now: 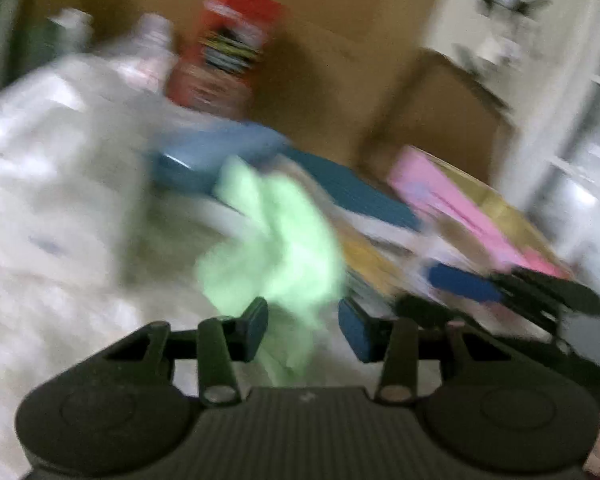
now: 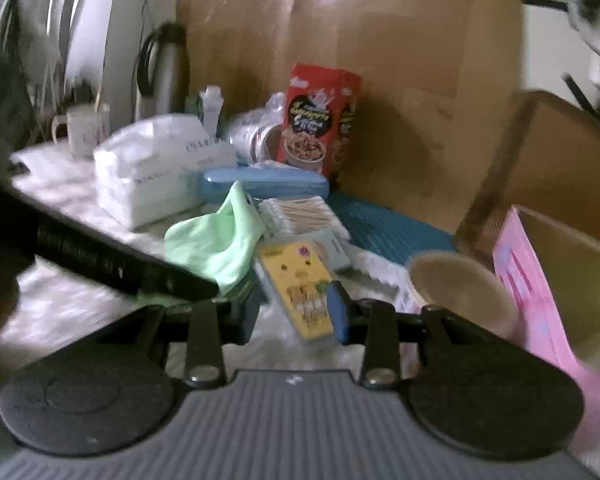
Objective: Organize soft objects
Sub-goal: 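Grasp the yellow card pack with the right gripper, then carry the yellow pack with the right gripper into the tin and release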
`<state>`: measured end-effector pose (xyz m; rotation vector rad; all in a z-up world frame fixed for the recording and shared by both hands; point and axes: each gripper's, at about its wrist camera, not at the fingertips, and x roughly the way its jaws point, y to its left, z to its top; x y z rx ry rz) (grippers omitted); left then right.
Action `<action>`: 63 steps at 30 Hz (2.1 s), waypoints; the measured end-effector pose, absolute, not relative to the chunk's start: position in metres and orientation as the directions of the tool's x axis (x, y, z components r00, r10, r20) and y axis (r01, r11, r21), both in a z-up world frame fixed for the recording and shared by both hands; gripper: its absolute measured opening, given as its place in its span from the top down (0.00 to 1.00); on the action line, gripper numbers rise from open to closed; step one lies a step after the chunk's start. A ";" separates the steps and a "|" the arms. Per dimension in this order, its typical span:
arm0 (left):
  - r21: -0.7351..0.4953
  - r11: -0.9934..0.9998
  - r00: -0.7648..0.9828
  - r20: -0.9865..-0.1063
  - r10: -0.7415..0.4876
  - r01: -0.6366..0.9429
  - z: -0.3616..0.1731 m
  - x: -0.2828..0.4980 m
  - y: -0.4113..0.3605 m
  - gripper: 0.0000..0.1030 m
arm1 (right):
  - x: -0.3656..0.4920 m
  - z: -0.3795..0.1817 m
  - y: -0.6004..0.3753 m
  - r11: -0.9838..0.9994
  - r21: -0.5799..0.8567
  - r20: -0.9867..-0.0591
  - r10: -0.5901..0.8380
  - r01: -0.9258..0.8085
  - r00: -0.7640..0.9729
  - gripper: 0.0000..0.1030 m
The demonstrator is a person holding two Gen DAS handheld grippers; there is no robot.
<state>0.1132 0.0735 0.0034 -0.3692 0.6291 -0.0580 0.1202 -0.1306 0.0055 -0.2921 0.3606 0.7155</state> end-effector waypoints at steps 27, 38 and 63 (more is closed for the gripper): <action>-0.540 0.830 0.757 -0.485 -0.438 0.135 0.024 0.071 0.048 0.48 | 0.112 -0.008 -0.153 0.701 -0.034 -0.538 0.588 -0.712 0.604 0.58; -0.551 0.827 0.741 -0.511 -0.436 0.107 0.013 0.076 0.059 0.45 | 0.144 -0.012 -0.137 0.674 -0.099 -0.540 0.581 -0.732 0.609 0.20; -0.550 0.770 0.477 -0.608 -0.635 0.323 -0.008 0.105 -0.066 0.65 | 0.017 -0.027 -0.248 0.760 0.114 -0.466 0.610 -0.640 0.641 0.43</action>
